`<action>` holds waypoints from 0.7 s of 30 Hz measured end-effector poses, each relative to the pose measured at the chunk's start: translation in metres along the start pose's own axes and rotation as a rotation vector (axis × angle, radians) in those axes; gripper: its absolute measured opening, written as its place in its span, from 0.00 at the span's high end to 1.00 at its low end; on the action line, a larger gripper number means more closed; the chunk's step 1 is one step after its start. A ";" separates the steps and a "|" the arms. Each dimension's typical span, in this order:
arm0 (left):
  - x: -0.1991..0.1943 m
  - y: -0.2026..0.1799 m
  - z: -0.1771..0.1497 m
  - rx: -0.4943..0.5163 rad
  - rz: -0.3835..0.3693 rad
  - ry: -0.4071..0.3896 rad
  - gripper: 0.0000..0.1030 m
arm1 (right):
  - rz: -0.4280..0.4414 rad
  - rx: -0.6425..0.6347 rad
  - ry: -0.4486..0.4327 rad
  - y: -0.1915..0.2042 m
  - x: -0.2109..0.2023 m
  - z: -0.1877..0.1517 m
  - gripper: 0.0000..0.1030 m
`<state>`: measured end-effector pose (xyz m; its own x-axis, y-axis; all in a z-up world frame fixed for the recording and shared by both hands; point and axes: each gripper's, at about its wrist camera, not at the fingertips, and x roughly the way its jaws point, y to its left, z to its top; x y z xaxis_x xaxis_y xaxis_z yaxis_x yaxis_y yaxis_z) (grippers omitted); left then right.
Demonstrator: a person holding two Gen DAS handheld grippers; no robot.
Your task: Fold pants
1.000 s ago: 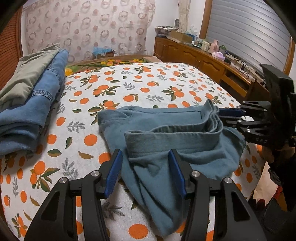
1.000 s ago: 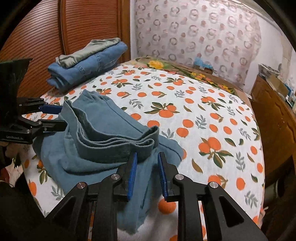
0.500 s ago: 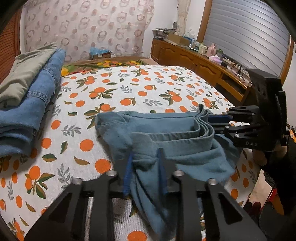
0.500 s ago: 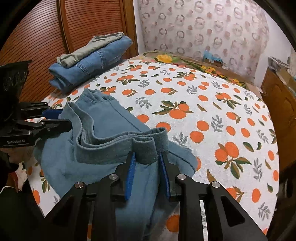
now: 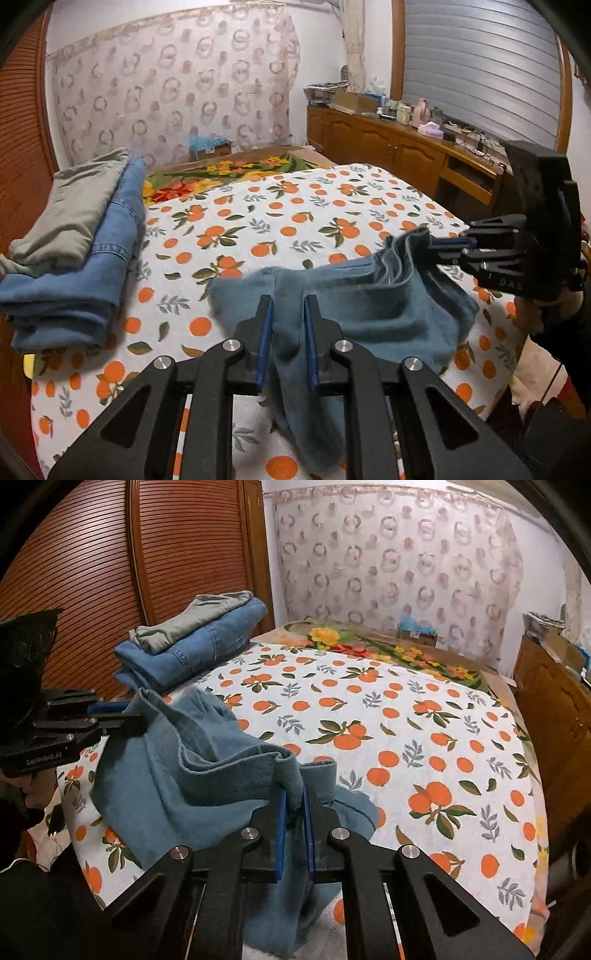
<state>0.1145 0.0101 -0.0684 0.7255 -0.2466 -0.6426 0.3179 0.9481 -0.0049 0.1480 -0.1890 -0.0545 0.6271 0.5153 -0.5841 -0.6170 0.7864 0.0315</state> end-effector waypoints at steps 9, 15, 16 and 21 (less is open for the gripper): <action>0.022 0.009 -0.010 -0.016 0.003 0.104 0.81 | -0.046 0.020 0.077 -0.006 0.026 0.005 0.79; 0.034 0.015 -0.015 -0.048 -0.014 0.131 0.70 | -0.054 0.021 0.108 -0.008 0.037 0.013 0.67; 0.035 0.015 -0.015 -0.046 -0.011 0.133 0.67 | -0.051 0.022 0.110 -0.008 0.039 0.015 0.66; 0.038 0.018 -0.015 -0.051 0.003 0.142 0.62 | -0.038 0.038 0.115 -0.013 0.047 0.020 0.63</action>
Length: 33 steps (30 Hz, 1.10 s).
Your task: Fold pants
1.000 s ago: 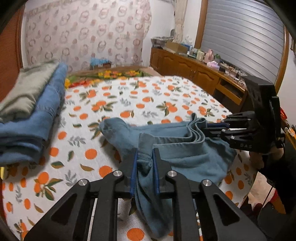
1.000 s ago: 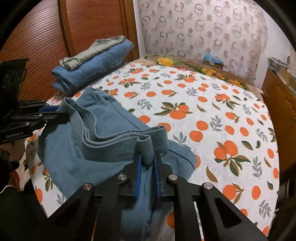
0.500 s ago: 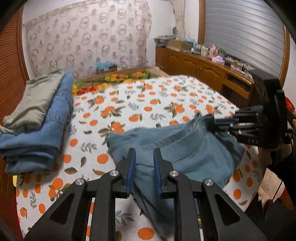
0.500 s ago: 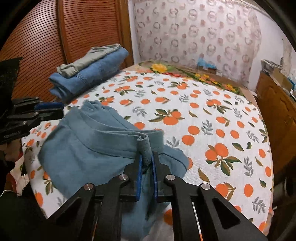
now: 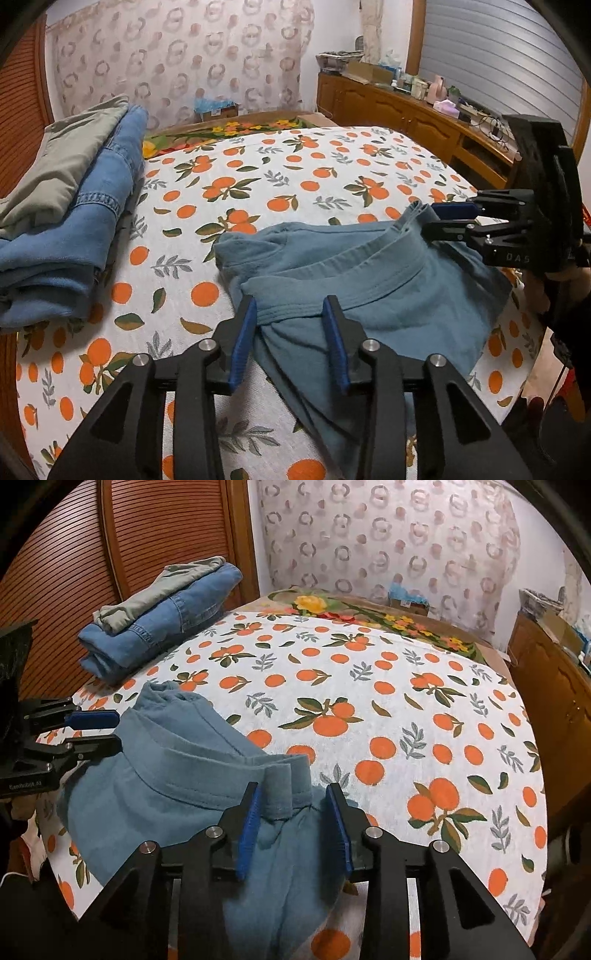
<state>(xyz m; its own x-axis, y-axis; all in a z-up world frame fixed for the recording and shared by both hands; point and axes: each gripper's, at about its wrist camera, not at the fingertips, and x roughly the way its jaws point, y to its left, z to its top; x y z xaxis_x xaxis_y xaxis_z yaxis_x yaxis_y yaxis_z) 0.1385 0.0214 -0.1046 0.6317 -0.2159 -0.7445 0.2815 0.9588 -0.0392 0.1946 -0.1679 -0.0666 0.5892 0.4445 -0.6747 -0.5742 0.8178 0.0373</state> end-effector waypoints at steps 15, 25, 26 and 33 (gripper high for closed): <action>-0.015 -0.005 0.001 0.030 -0.048 -0.092 0.87 | 0.057 -0.009 -0.065 -0.001 -0.005 -0.007 0.81; -0.051 -0.007 0.012 0.011 -0.083 -0.236 0.92 | 0.052 -0.041 -0.191 0.010 -0.046 -0.022 0.88; -0.054 -0.007 0.015 0.011 -0.080 -0.253 0.92 | 0.042 -0.038 -0.206 0.010 -0.051 -0.022 0.88; -0.039 -0.005 0.041 0.012 -0.036 -0.246 0.92 | -0.070 0.025 -0.194 0.011 -0.059 -0.014 0.88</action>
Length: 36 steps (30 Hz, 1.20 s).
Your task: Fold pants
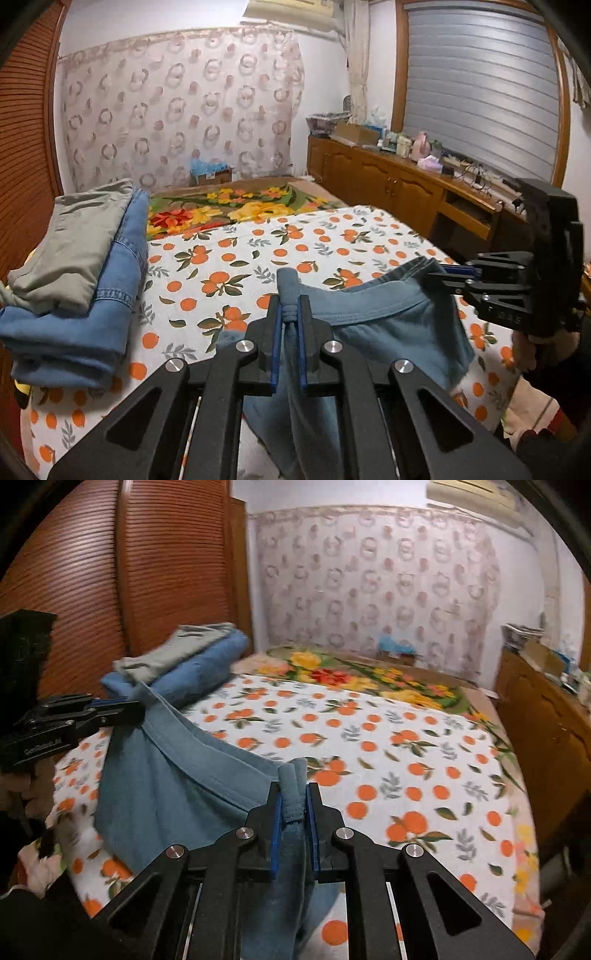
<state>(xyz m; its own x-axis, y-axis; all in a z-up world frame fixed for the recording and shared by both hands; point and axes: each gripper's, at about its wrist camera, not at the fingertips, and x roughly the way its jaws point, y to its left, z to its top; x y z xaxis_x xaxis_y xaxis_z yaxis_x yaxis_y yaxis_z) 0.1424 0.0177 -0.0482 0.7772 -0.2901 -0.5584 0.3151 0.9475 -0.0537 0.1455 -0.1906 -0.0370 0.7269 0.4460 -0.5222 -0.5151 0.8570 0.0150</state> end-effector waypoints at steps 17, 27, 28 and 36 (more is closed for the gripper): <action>0.039 0.012 -0.025 -0.021 0.090 0.188 0.47 | -0.055 0.032 0.129 -0.003 0.042 0.009 0.79; 0.014 0.006 -0.050 -0.055 0.071 0.221 0.38 | -0.034 0.036 0.104 -0.001 0.008 -0.009 0.74; 0.013 0.006 -0.051 -0.054 0.070 0.223 0.38 | -0.024 0.042 0.108 0.000 0.004 -0.012 0.74; 0.014 0.005 -0.064 -0.055 0.075 0.255 0.38 | 0.011 0.054 0.131 0.006 -0.023 -0.033 0.74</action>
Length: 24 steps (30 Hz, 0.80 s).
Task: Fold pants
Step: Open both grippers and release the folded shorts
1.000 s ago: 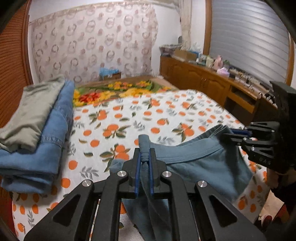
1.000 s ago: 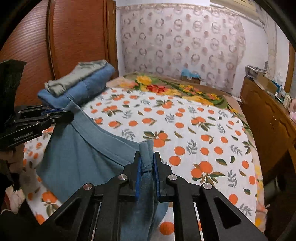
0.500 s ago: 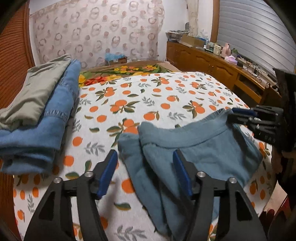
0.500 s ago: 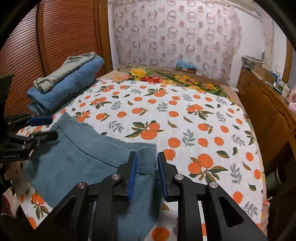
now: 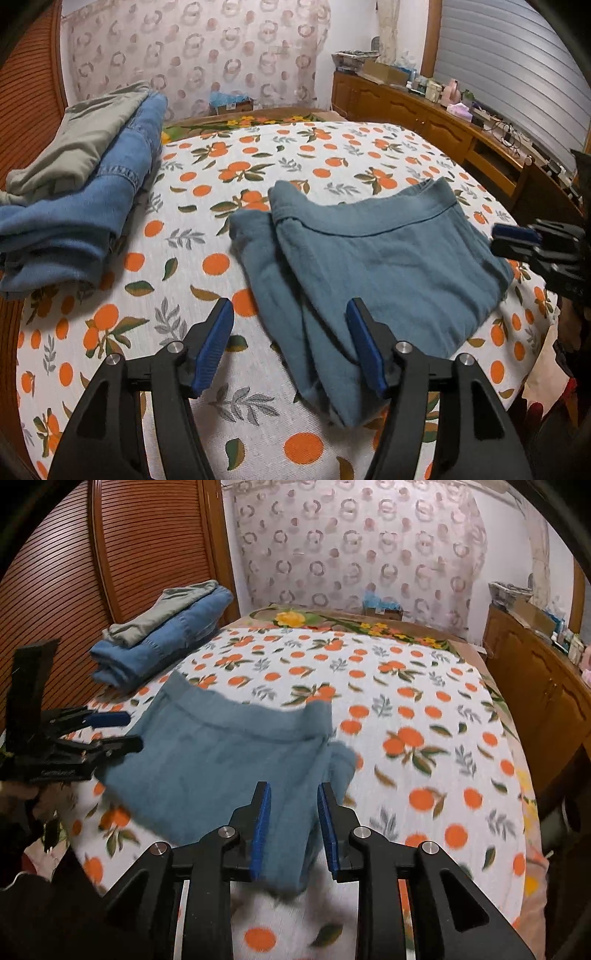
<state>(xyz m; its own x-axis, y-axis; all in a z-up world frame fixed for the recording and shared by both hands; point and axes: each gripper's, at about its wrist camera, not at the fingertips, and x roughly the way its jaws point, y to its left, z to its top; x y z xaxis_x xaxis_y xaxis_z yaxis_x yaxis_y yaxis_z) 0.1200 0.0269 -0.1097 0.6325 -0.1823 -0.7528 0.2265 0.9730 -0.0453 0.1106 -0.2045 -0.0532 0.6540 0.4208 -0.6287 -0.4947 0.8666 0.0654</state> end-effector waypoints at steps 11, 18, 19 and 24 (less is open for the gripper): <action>0.005 0.001 -0.004 -0.006 -0.001 0.003 0.37 | -0.040 0.050 0.059 -0.012 0.000 -0.022 0.74; 0.006 0.000 -0.007 -0.009 -0.001 -0.006 0.37 | -0.033 0.048 0.045 -0.011 -0.003 -0.019 0.73; 0.006 0.000 -0.007 -0.009 -0.001 -0.006 0.37 | -0.028 0.042 0.042 -0.011 -0.004 -0.018 0.72; 0.006 0.000 -0.008 -0.009 0.000 -0.006 0.37 | -0.027 0.033 0.035 -0.009 -0.003 -0.012 0.54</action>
<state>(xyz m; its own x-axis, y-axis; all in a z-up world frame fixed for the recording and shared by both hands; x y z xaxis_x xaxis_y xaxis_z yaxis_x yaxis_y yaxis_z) 0.1183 0.0269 -0.1194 0.6371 -0.1836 -0.7486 0.2198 0.9742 -0.0518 0.1066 -0.2170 -0.0612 0.6460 0.3878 -0.6575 -0.4578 0.8861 0.0728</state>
